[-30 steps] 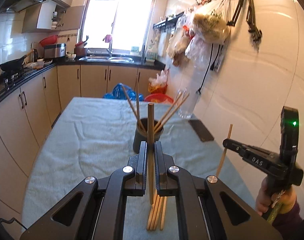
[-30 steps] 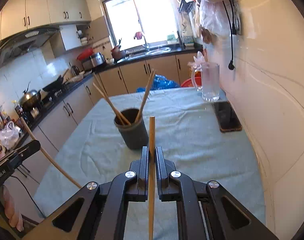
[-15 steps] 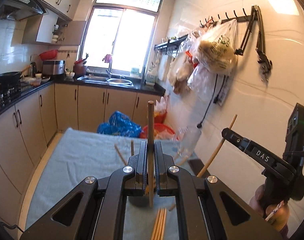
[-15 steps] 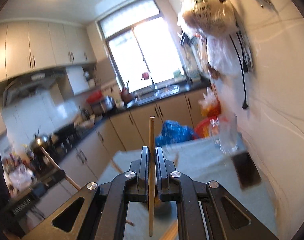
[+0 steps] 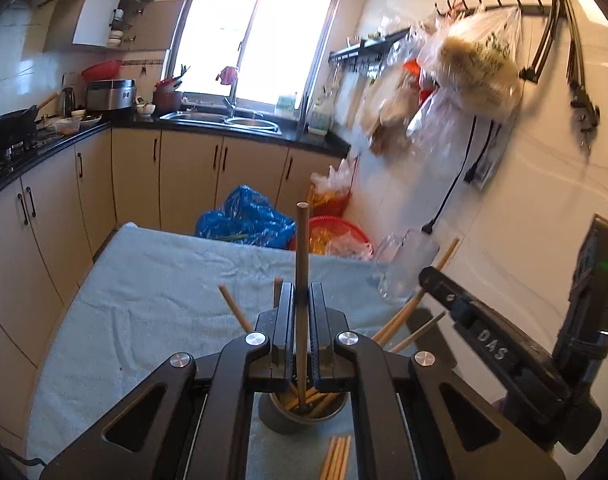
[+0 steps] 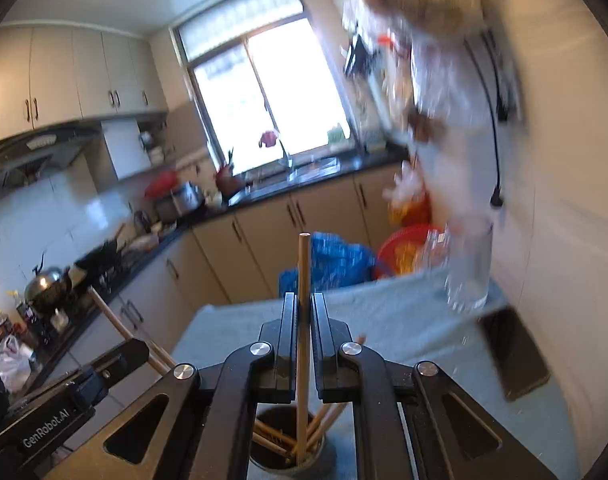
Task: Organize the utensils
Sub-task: 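Carry both chopsticks into the black holder cup and open both grippers, then move both grippers back to the loose chopsticks on the towel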
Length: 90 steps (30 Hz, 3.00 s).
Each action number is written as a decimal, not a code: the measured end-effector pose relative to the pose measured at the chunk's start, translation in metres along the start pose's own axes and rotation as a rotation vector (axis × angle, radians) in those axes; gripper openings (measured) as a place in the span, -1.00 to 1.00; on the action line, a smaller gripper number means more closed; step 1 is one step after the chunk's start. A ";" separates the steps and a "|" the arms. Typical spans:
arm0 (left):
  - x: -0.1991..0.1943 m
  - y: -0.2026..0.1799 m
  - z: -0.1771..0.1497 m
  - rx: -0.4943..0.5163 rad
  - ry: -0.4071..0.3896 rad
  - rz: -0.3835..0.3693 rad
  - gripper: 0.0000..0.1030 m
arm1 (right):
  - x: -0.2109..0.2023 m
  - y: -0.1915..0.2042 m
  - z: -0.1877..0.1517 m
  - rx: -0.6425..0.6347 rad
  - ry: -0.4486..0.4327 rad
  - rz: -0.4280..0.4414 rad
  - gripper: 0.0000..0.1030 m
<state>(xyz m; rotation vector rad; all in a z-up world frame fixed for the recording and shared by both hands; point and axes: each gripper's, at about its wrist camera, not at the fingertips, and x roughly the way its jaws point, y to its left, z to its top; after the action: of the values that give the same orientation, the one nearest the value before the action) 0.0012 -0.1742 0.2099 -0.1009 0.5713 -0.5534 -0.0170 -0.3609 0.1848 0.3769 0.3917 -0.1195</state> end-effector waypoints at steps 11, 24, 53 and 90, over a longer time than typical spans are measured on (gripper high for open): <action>-0.027 0.003 -0.004 -0.014 -0.027 0.003 -0.34 | 0.010 -0.014 -0.005 0.026 0.050 0.006 -0.25; -0.130 0.043 -0.051 -0.070 -0.094 0.015 -0.07 | -0.081 -0.003 -0.008 -0.075 0.039 0.007 0.15; 0.033 -0.004 -0.213 0.155 0.502 -0.043 -0.89 | -0.051 -0.082 -0.193 0.023 0.579 0.023 0.16; 0.009 0.067 -0.218 -0.273 0.493 -0.013 -0.81 | 0.032 0.000 -0.199 -0.220 0.701 -0.245 -0.59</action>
<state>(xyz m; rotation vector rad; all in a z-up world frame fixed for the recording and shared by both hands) -0.0787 -0.1089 0.0058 -0.2303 1.1269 -0.5110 -0.0574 -0.2866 0.0014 0.1400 1.1343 -0.1804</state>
